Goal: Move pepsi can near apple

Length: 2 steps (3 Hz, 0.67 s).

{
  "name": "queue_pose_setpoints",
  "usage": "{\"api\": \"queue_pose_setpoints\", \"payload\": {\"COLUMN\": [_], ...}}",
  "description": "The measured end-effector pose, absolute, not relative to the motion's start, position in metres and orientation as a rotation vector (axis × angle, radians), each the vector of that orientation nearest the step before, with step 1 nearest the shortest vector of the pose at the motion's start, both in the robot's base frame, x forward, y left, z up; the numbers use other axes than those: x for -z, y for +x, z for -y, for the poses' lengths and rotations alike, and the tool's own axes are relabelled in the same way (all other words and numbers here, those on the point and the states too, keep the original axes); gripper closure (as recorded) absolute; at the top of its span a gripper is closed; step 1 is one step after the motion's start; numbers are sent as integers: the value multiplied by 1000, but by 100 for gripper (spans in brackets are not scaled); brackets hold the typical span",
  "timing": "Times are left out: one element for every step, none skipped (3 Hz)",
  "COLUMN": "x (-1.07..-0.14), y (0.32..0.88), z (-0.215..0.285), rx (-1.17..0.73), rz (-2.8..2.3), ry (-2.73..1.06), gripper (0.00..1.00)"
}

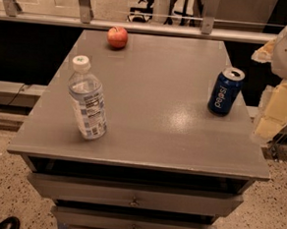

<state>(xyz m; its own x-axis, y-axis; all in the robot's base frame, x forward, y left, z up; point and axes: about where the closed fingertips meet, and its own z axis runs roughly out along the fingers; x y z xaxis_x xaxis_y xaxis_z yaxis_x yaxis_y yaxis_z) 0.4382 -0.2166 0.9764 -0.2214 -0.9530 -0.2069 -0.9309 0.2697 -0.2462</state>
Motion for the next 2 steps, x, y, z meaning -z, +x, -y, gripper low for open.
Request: {"api": "queue_pose_setpoints", "payload": {"x": [-977,-972], "y": [438,446], "z": [216,221], "rx": [101,75], "rz": [-2228,-2187], "ry": [-1723,-1686], "gripper": [0,0]}}
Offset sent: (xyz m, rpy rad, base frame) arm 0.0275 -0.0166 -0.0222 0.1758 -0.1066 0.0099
